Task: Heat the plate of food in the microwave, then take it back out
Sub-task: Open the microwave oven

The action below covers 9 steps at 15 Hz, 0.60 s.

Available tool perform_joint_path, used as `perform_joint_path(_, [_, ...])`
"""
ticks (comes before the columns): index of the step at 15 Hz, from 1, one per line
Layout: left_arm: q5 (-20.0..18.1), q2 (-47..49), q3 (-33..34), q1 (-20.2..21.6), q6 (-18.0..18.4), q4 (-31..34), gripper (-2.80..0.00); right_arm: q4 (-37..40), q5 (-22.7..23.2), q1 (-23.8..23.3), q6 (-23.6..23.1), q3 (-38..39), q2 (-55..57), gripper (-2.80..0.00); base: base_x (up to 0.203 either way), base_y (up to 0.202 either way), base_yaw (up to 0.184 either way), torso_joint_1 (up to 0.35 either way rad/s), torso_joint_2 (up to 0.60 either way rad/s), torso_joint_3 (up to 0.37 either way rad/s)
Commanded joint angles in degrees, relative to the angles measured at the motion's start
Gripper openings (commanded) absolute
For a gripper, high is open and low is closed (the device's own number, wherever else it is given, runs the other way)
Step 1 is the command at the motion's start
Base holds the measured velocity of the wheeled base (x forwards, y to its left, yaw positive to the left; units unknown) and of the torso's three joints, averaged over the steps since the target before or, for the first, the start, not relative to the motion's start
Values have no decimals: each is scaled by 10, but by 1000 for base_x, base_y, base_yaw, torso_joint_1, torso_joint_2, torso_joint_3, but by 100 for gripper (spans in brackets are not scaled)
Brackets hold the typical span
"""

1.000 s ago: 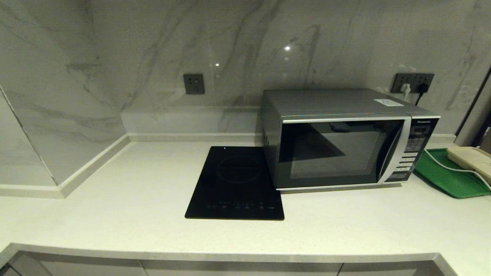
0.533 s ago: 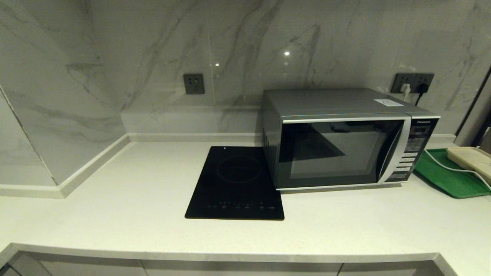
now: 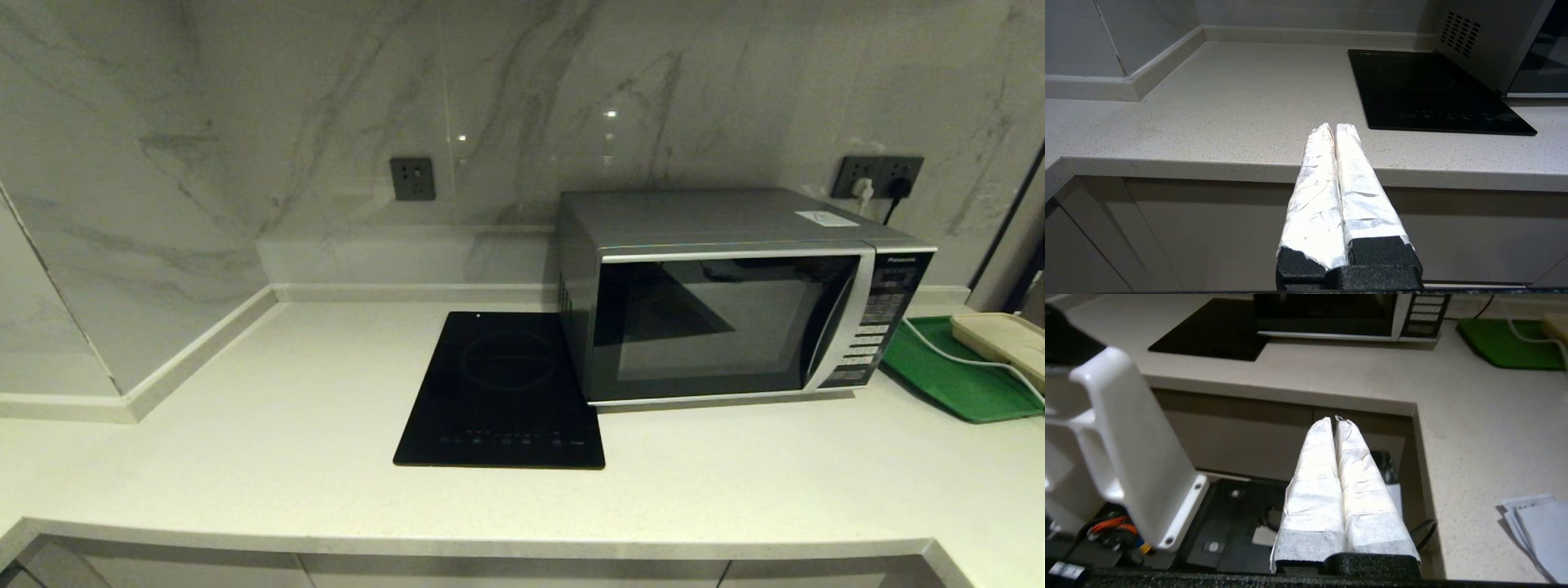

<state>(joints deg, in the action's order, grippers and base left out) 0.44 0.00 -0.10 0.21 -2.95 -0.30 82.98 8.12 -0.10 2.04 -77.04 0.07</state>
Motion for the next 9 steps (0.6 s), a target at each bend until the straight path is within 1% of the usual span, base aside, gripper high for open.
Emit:
perform_joint_path(1, [0,0,0,0,-1,0,-280,-62,-21,0,1,56,-1,-280,0,0,0,0,0,0])
perform_joint_path(2, [0,0,0,0,0,0,-280,-92,-27,0,6,88,-1,-280,0,0,0,0,0,0])
perform_joint_path(4, [0,0,0,1,0,0,-280,-149,-30,0,34,152,-1,-280,0,0,0,0,0,0])
perform_joint_path(9, [0,0,0,1,0,0,-280,-290,-33,0,44,293,-1,-280,0,0,0,0,0,0])
